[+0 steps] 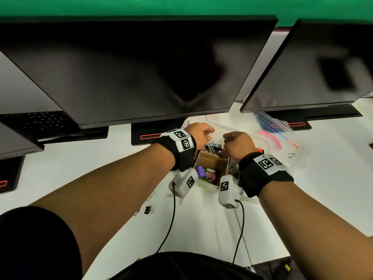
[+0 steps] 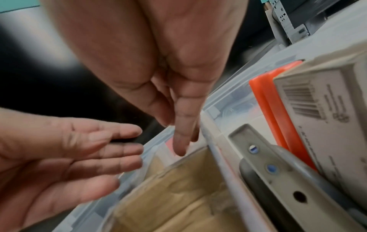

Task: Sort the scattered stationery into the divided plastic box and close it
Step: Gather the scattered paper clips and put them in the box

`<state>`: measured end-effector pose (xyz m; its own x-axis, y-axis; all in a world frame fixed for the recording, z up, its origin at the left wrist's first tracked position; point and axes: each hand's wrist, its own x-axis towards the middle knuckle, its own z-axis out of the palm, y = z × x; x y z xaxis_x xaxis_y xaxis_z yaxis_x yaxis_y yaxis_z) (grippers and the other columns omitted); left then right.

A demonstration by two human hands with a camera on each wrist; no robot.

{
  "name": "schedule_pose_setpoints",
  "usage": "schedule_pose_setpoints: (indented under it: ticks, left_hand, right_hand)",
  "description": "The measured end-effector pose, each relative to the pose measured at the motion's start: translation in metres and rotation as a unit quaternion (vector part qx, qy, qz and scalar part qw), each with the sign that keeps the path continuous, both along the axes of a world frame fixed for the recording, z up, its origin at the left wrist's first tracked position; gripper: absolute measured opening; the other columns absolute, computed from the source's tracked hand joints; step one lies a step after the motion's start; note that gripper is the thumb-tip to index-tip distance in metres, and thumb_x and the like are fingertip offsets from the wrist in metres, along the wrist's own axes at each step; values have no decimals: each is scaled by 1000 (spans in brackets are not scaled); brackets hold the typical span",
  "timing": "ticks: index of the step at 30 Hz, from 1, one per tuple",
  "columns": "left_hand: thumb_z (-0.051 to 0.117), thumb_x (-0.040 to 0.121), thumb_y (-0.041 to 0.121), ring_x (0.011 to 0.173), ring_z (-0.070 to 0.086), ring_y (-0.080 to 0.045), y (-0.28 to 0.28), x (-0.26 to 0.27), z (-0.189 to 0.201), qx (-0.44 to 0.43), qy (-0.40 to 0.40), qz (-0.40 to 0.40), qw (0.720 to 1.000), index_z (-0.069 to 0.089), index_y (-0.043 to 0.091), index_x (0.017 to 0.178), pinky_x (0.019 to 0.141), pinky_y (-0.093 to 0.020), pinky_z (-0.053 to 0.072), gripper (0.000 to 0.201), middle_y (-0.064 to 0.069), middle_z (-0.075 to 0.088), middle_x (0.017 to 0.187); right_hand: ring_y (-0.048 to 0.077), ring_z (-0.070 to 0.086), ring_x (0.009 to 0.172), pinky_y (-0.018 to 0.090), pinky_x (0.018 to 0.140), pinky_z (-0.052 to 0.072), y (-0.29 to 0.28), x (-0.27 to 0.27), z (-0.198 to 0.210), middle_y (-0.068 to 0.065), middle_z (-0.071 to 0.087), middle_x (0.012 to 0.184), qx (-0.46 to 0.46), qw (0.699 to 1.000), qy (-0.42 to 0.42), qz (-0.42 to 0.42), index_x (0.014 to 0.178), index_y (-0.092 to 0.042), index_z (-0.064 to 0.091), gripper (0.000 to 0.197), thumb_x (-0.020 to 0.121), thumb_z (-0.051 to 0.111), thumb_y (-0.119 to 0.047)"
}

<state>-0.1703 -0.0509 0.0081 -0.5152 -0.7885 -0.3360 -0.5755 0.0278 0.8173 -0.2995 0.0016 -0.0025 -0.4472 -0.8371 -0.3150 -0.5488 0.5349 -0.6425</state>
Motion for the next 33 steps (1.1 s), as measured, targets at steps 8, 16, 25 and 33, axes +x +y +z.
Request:
schedule_pose_setpoints:
  ticks: [8, 16, 25, 33]
  left_hand:
    - [58, 87, 7, 84, 60, -16, -8, 84, -5, -56, -41, 44, 997, 68, 13, 101, 71, -27, 52, 18, 6, 59, 80]
    - [65, 85, 15, 86, 58, -16, 8, 166, -29, -72, -161, 48, 983, 67, 12, 102, 67, -18, 42, 18, 1, 63, 91]
    - [65, 83, 30, 119, 50, -26, 45, 229, -85, -47, -340, -33, 939, 53, 20, 124, 100, -33, 40, 43, -8, 48, 128]
    - [86, 61, 33, 117, 48, -28, 70, 264, -102, 8, -408, -28, 912, 39, 21, 129, 95, -39, 46, 84, -8, 39, 129]
  right_hand:
    - [19, 59, 69, 29, 69, 51, 7, 58, 16, 0, 61, 70, -91, 993, -73, 34, 67, -19, 61, 25, 85, 54, -3]
    - [13, 57, 79, 23, 72, 44, 24, 150, 10, -1, 65, 87, -70, 954, 1, 292, 92, -12, 68, 14, 86, 56, -10]
    - [26, 47, 118, 30, 99, 39, 54, 178, -68, 9, 43, 129, 111, 899, 101, 412, 128, -16, 48, 52, 81, 66, -29]
    - [31, 45, 122, 38, 103, 43, 70, 173, -96, 12, 25, 140, 180, 918, 113, 336, 142, -20, 24, 103, 60, 85, -35]
